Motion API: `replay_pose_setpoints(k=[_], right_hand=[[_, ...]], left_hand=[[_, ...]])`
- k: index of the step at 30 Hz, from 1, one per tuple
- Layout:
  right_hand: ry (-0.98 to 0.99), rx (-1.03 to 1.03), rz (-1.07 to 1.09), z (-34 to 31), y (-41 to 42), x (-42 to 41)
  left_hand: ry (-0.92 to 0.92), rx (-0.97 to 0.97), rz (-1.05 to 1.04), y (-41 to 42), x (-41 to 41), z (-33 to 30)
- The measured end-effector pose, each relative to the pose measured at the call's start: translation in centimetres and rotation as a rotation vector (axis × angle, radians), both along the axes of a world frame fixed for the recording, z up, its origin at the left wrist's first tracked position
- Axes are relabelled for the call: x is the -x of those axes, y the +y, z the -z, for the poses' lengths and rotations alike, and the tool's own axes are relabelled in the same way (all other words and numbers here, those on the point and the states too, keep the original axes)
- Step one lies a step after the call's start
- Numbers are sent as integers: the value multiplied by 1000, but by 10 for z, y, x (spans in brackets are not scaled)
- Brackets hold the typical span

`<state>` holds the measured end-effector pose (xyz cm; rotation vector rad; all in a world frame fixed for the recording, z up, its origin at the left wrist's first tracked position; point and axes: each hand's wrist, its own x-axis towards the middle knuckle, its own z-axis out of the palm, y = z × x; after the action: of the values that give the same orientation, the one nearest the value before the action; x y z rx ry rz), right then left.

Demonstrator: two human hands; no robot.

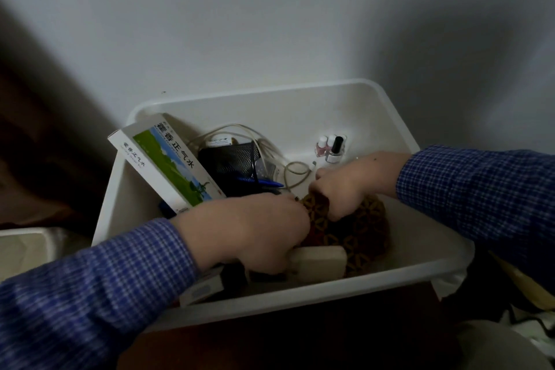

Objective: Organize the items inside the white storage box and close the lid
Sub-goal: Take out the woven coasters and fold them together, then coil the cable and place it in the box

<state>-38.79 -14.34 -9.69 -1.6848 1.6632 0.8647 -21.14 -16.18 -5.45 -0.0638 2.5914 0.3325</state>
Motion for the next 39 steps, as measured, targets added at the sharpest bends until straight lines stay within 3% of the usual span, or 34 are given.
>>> replay_pose_setpoints(k=[4,7,11,15,17,19,21,23,27,33,36,39], right_hand=[[-47,-11,30,1,0,1],[-74,-12,72,2,3,1],[-126,-5,188,-9,0,12],[-277,269,207,-38,3,27],[-480,123,235,-55,14,22],[-546,-88,163,-65,28,10],[-433,-77,25,-65,40,-3],[-242,69,-151,-59,49,-15],[-40,230,-368,-43,60,-26],[43,210,-324,-24,65,-9],[-10,228,-300,-27,56,-9],[-138,359,-98,-35,30,-6]], left_hand=[[-66,-342,-128,-13,-4,-18],[-31,-490,-208,-18,-5,-16],[-59,-532,-243,-21,8,-7],[-116,-513,-292,-26,22,3],[-122,-520,-325,-30,20,9],[-101,-566,-361,-32,16,15],[-64,-624,-390,-32,13,18],[-35,-640,-401,-30,11,19],[-85,-561,-416,-26,10,23],[-180,-488,-381,-23,8,16],[-237,-492,-387,-25,6,10],[-254,-528,-393,-27,2,4]])
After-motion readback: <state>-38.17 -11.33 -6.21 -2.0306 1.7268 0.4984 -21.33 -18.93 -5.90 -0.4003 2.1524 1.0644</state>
